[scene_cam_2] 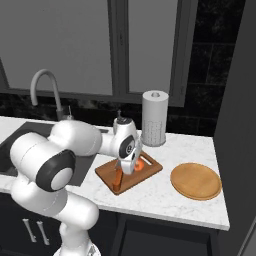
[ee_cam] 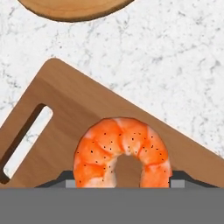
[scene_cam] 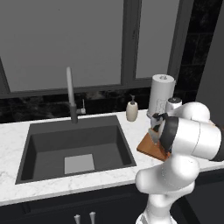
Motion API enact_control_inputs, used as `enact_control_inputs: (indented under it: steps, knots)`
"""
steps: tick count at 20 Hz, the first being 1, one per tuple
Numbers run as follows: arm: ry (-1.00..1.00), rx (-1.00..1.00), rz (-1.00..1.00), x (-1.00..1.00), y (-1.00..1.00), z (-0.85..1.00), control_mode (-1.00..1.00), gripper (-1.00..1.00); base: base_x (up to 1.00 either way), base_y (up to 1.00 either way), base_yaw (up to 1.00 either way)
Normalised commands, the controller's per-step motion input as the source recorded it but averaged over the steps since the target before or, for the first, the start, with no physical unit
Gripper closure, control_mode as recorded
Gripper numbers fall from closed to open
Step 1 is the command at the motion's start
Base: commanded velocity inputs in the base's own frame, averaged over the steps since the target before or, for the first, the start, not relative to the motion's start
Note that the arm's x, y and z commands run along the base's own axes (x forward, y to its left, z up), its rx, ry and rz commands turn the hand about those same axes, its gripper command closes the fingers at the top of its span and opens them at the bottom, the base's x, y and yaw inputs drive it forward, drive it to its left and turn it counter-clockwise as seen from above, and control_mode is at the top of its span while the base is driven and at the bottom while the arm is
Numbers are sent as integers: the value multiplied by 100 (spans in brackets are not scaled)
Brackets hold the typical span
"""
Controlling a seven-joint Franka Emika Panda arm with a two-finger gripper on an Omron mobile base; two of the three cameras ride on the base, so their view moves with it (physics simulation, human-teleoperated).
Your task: Pick up the knife from the drawer and place it on the cutting board. Then place the meat from the plate to the cutting board.
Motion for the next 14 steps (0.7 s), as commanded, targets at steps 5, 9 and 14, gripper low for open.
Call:
enact_control_inputs:
  steps: [5, 9, 14]
  knots:
    - [10, 4, 0, 0, 0, -22, -100, -100, 0, 0, 0]
    - [10, 3, 0, 0, 0, -20, -100, -100, 0, 0, 0]
    - [8, 5, 1, 0, -5, -6, -100, -100, 0, 0, 0]
